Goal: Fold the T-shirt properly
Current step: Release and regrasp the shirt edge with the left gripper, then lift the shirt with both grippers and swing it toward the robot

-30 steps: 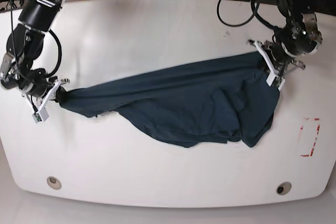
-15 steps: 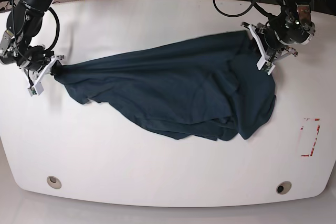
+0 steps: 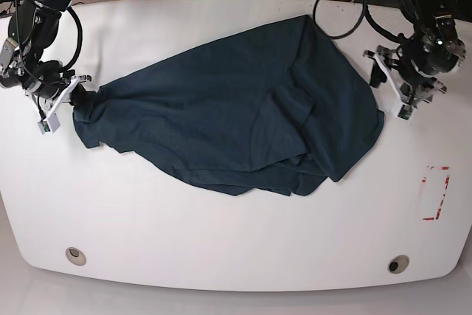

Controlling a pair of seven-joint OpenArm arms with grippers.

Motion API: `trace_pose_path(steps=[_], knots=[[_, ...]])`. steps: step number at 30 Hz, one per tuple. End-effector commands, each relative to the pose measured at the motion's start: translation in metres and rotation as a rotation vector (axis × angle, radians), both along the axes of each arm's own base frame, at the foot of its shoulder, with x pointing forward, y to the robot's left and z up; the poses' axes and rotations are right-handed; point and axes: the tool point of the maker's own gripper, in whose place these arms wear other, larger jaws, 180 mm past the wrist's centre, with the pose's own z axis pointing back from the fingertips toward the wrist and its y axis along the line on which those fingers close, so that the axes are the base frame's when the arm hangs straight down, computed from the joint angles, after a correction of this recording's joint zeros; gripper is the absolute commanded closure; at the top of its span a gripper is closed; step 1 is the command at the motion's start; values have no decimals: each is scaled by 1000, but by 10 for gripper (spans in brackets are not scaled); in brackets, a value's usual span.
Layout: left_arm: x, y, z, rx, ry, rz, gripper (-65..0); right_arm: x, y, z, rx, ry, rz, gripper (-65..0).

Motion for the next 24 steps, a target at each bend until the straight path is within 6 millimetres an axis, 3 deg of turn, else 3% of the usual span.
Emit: trace_pose_path(steps=[1, 4, 8, 15, 24], knots=[[14, 11, 19, 18, -70, 12, -368, 10, 0, 16, -8, -63, 7, -27], [30, 27, 36, 19, -131, 63, -368, 10, 4, 18, -11, -72, 13, -27], [51, 36, 37, -26, -146, 102, -368, 10, 10, 17, 4, -79, 18, -27], [82, 38, 21, -143, -159, 133, -368, 9, 17, 13, 24, -77, 17, -27], [101, 23, -8, -244, -103, 123, -368, 7, -2, 21, 21, -103, -50, -27]])
